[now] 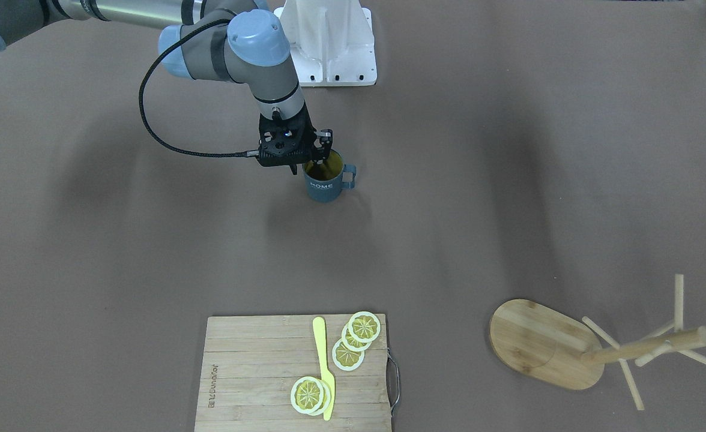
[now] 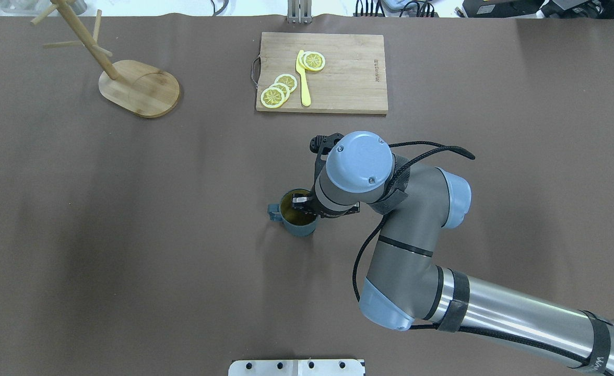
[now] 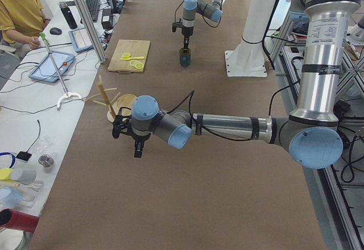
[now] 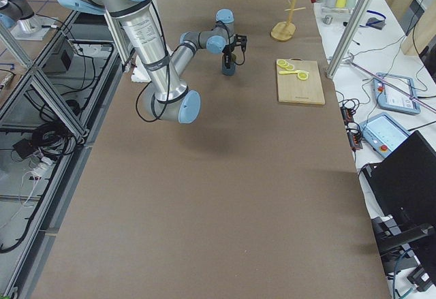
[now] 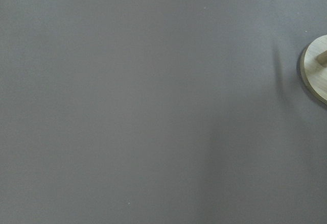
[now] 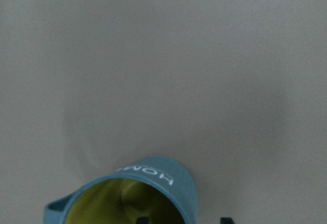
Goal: Hang cup on storage rack
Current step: 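Release the mug and withdraw the right gripper while the left arm reaches toward the mug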
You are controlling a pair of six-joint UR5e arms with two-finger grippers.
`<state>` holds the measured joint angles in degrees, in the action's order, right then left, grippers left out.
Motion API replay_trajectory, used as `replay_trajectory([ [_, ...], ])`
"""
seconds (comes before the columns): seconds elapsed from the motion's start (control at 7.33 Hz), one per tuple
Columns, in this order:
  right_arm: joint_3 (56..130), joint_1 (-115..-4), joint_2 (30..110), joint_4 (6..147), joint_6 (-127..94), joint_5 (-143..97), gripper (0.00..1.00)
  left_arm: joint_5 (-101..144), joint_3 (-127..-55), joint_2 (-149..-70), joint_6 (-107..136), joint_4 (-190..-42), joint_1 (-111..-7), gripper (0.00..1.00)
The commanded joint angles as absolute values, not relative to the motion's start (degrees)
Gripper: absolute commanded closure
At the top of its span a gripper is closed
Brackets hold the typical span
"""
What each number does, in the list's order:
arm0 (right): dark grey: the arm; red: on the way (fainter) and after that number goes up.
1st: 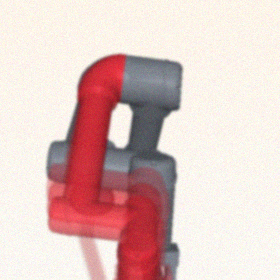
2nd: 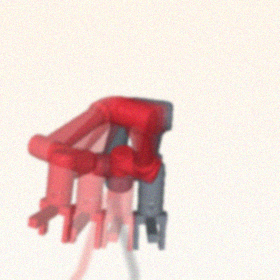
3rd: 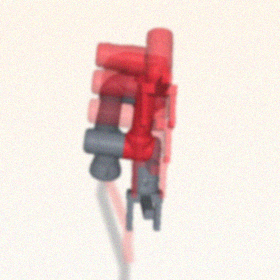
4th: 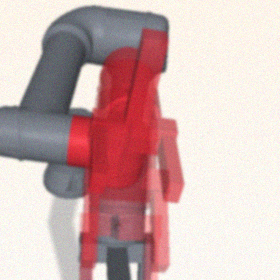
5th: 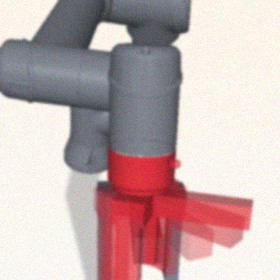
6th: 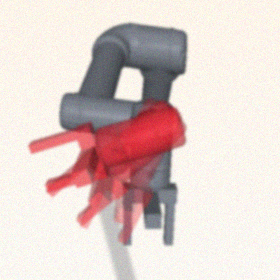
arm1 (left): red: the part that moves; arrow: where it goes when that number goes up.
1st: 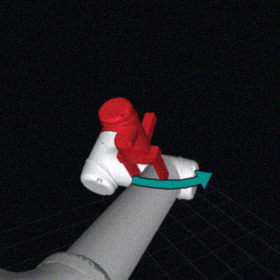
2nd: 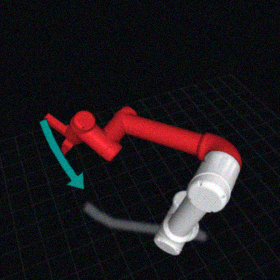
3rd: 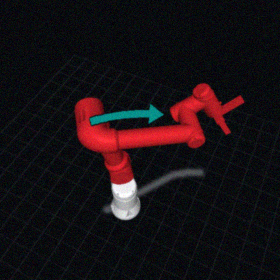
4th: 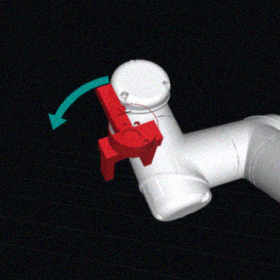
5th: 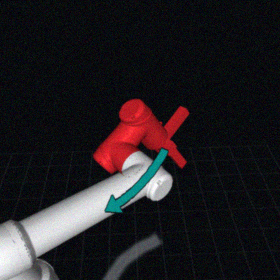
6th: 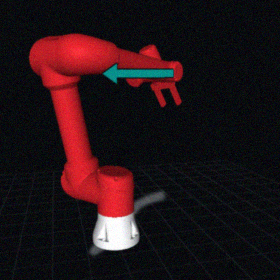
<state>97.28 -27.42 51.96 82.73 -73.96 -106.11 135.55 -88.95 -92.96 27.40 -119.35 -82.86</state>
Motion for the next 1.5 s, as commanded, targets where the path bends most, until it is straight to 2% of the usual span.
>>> replay_trajectory([
  [0.0, 100.71, -32.23, 52.82, 83.14, -72.34, -110.01, 0.00, 135.53, -89.56, -93.25, 28.30, -129.39, -79.91, 0.03],
  [0.55, 105.37, -43.31, 61.67, 83.06, -66.89, -116.27, 0.00, 135.09, -89.39, -93.69, 28.21, -152.88, -70.86, 0.03],
  [0.68, 106.08, -45.59, 64.05, 83.06, -66.88, -117.85, 0.00, 134.91, -89.47, -94.30, 27.95, -154.76, -68.75, 0.02],
  [0.95, 105.91, -50.08, 68.27, 83.14, -62.01, -119.44, 0.00, 134.91, -89.47, -100.43, 27.51, -154.95, -65.24, 0.02],
  [1.36, 105.56, -60.51, 78.27, 82.88, -48.48, -125.04, 0.00, 134.91, -87.99, -107.64, 27.33, -158.64, -53.04, 0.03],
])
